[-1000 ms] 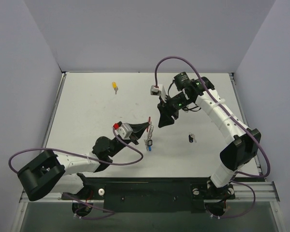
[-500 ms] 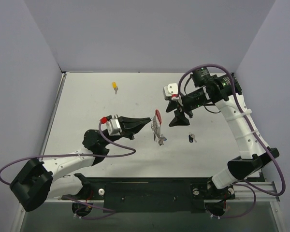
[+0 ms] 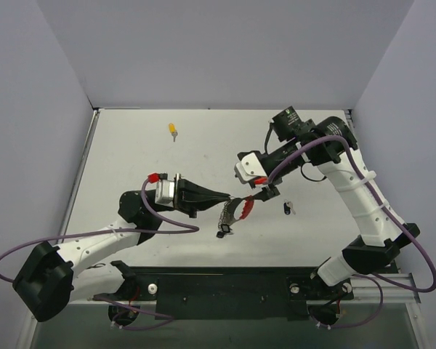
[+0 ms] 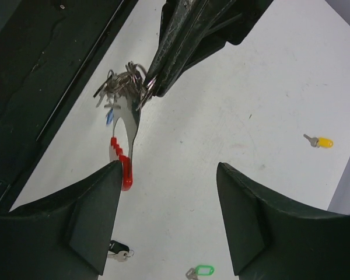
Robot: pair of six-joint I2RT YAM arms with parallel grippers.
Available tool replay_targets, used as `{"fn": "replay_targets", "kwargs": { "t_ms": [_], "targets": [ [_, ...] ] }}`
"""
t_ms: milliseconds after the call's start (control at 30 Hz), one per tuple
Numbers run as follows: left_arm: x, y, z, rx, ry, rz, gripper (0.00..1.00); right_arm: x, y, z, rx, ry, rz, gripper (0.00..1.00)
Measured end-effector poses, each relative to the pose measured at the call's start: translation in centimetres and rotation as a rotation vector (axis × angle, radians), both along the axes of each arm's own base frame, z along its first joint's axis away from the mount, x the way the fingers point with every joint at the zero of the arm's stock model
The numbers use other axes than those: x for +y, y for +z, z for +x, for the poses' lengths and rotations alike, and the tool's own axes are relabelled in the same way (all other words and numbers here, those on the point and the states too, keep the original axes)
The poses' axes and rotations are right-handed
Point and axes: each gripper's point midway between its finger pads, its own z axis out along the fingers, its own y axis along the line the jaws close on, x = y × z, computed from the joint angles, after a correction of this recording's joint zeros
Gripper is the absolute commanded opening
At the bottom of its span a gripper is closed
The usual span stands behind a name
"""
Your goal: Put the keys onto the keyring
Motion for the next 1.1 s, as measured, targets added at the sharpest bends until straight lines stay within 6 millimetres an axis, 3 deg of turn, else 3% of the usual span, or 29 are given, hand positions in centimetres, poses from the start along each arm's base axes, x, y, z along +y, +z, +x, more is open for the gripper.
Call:
{"fn": "replay_targets", "kwargs": {
  "t_ms": [133, 300, 700, 1100],
  "targets": [
    [-0.2, -0.6, -0.5, 0.040, -0.046, 0.027, 0.00, 0.2, -0.3, -0.5, 0.027, 0.021, 0.013, 0.57],
    [-0.2, -0.6, -0.7, 0.067, -0.068, 0.028, 0.00, 0.5, -2.2, -1.6, 0.111, 0.049, -0.001, 0.54],
    [-0.4, -1.0, -0.8, 0.115, -0.095, 0.042, 0.00, 1.6, -1.8, -3.1, 0.167, 0.098, 0.040, 0.45],
    [-0.2, -1.2, -1.0, 0.105, -0.111, 0.058, 0.00, 1.9, -2.8, -3.7, 0.210, 0.115, 0.020, 0.33]
  ]
}}
